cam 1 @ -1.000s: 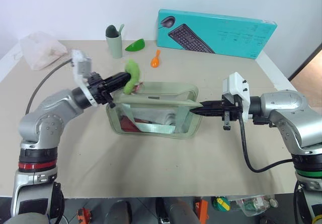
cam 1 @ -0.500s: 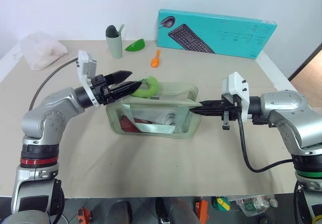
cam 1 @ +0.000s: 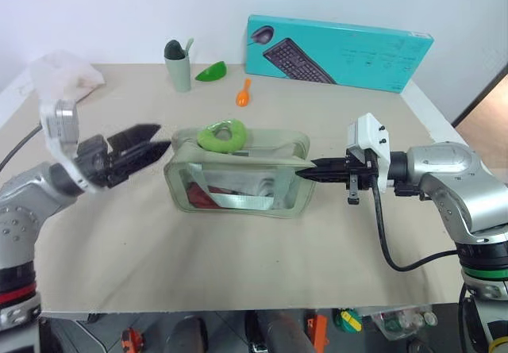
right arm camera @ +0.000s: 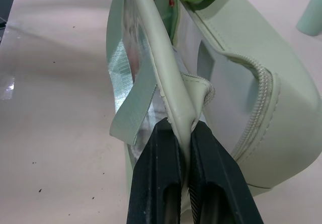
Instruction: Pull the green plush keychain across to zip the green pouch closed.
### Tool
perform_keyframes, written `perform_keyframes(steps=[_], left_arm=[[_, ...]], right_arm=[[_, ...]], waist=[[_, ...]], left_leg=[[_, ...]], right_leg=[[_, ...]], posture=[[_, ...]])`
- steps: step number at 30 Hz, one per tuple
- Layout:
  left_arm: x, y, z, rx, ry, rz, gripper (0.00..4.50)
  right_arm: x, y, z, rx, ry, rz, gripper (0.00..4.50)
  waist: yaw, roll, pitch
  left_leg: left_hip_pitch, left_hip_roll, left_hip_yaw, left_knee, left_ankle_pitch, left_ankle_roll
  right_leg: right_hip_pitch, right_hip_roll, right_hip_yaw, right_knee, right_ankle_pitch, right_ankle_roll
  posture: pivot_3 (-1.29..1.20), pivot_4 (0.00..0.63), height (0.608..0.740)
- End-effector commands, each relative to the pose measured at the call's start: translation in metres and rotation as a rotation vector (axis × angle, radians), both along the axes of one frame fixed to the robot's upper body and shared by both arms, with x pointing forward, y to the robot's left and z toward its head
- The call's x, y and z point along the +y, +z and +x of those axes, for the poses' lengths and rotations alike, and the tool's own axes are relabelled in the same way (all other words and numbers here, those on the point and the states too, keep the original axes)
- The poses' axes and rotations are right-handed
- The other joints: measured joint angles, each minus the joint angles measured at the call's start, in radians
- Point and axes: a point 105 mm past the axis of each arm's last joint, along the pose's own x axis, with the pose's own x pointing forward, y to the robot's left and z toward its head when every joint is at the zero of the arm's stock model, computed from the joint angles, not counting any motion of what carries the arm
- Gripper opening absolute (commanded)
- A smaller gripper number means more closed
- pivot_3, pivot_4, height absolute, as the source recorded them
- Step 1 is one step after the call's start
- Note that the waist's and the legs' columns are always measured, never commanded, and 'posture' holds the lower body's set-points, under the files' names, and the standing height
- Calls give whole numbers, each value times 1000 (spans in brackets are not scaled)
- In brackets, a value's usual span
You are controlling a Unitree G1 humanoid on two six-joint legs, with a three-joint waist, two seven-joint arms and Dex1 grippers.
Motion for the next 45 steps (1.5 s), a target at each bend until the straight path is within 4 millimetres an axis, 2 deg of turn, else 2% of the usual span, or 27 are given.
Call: perform_keyframes(steps=[1, 6, 12, 13, 17, 18, 19, 22, 24, 27, 31, 35, 39, 43, 45], left_arm=[[-3, -2, -2, -13, 5, 42, 4023], [-9, -19, 5, 33, 19, 61, 4023], [-11, -29, 11, 60, 21, 51, 4023], [-11, -31, 12, 62, 23, 51, 3504], [-13, -32, 12, 67, 11, 33, 2147], [-13, -31, 13, 67, 11, 24, 1604], [-14, -31, 13, 67, 10, 18, 1489], [-18, -30, 13, 60, -1, 19, 456], [-20, -29, 13, 52, 0, 26, 60], [-21, -30, 14, 47, 9, 31, 60], [-23, -29, 15, 35, 15, 32, 0], [-24, -29, 16, 28, 17, 38, 0], [-27, -28, 16, 24, 13, 36, 0], [-30, -29, 16, 21, 7, 36, 0], [-30, -29, 16, 20, 4, 36, 0]], right_arm=[[5, 10, -4, -41, 29, 3, 0], [5, 11, -5, -42, 28, 3, 0], [3, 12, -6, -44, 20, 0, 0], [2, 12, -7, -44, 19, -1, 0], [2, 13, -7, -45, 13, -2, 0], [2, 13, -7, -45, 13, -3, 0], [1, 13, -7, -45, 13, -3, 0], [1, 13, -8, -44, 12, -4, 0], [1, 13, -8, -44, 13, -3, 0], [0, 14, -9, -37, 13, 5, 0], [0, 18, -11, -9, 25, 33, 1249], [-1, 36, -14, -25, 34, 108, 2585], [-8, 77, -19, -85, 40, 293, 3977], [-3, 118, -26, -121, 110, 475, 3977], [9, 119, -11, -127, 69, 464, 3977]], waist=[[2, 0, 0], [1, 0, 0], [1, 0, 0], [1, 0, 0], [1, 0, 0], [1, 0, 0], [1, 0, 0], [1, 0, 0], [1, 0, 0], [1, 0, 0], [2, 0, 0], [3, 0, 0], [3, 0, 0], [3, 0, 0], [2, 0, 0]], left_leg=[[0, 0, 0, 0, 0, 0], [0, 0, 0, 0, 0, 0], [-1, 0, 0, 0, 0, 0], [-1, 0, 0, 0, 0, 0], [-1, 0, 0, 0, 0, 0], [-1, 0, 0, 0, 0, 0], [-1, 0, 0, 0, 0, 0], [-1, 0, 0, 0, 0, 0], [-1, 0, 0, 0, 0, 0], [-1, 0, 0, 0, 0, 0], [-2, -1, 0, 0, 0, 0], [-2, -2, 0, 0, 0, 0], [-3, -3, -1, 0, 0, 0], [-3, -4, -1, 0, 0, 0], [-2, -4, -1, 0, 0, 0]], right_leg=[[0, 0, -1, 0, 0, 0], [0, 1, -1, 0, 0, 0], [0, 1, 0, 0, 0, 0], [0, 1, 0, 0, 0, 0], [0, 1, 0, 0, 0, 0], [0, 1, 0, 0, 0, 0], [0, 1, 0, 0, 0, 0], [0, 0, 0, 0, 0, 0], [0, 0, 0, 0, 0, 0], [0, 0, 0, 0, 0, 0], [0, 0, 0, 0, 0, 0], [0, -2, 0, 0, 0, 0], [0, -3, 0, 0, 0, 0], [0, -3, 0, 0, 0, 0], [1, -2, 1, 0, 0, 0]], posture=[[0, 150, 740], [0, 150, 740], [0, 150, 740], [0, 150, 740], [0, 150, 740], [0, 150, 740], [0, 150, 740], [0, 150, 740], [0, 150, 740], [0, 150, 740], [0, 150, 740], [0, 150, 740], [0, 150, 740], [0, 150, 740], [0, 150, 740]])
